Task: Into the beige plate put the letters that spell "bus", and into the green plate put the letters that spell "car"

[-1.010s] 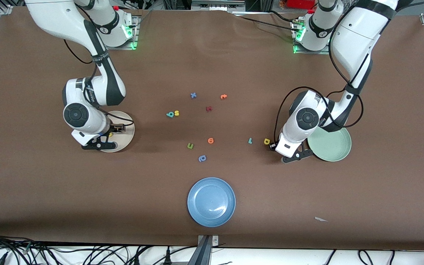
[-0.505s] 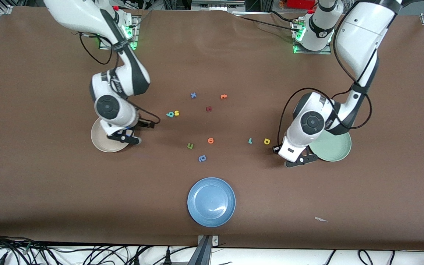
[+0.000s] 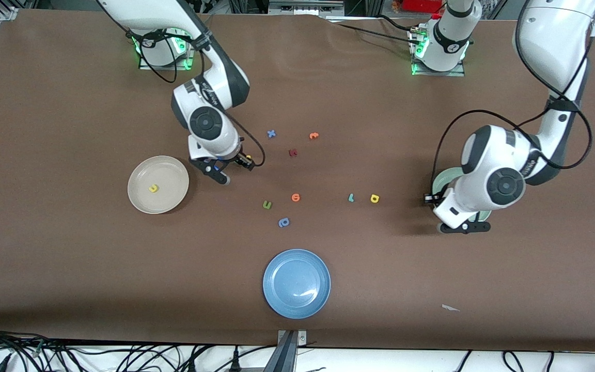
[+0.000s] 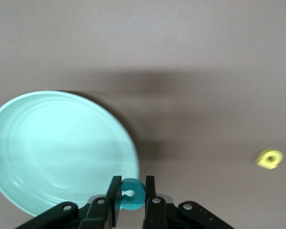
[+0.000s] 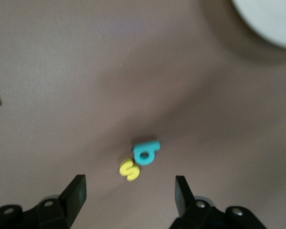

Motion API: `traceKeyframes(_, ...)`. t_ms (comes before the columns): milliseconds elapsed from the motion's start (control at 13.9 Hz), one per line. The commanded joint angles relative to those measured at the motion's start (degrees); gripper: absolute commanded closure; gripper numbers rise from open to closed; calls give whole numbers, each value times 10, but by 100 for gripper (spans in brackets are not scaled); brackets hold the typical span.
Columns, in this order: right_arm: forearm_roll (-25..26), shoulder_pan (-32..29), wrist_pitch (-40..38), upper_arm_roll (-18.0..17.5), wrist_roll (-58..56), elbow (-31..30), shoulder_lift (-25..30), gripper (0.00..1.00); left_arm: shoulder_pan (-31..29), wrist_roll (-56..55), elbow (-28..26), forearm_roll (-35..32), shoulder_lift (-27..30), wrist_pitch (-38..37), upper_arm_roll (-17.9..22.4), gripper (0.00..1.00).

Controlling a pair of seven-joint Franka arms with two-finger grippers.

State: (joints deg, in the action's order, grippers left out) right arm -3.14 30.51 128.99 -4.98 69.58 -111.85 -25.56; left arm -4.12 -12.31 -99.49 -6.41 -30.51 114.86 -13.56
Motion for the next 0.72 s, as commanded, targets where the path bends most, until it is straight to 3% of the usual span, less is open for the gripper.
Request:
traceKeyframes(0,5,-2,29,4,53,-20,-6,43,-28,65,-17,14,-12,-3,-2,96)
traceKeyframes(216,4,-2,29,9,124,-24,-18,46,-35,66,-18,7,-46,3,-1,92)
traceKeyframes(361,5,-2,39,9,183,-28,-19,46,-44,66,-20,5,-54,3,-1,82)
traceKeyframes(433,5,-1,61,9,198,-38,-19,46,-47,66,-23,3,-53,3,-1,67)
traceKeyframes(505,6,3,77,9,210,-49,-19,46,-47,65,-22,3,-52,1,-2,30)
traceKeyframes(577,6,3,87,9,212,-62,-19,46,-47,65,-22,3,-47,-2,-2,0)
traceKeyframes(649,6,3,96,9,212,-71,-19,46,-47,63,-21,3,-39,-5,-2,0)
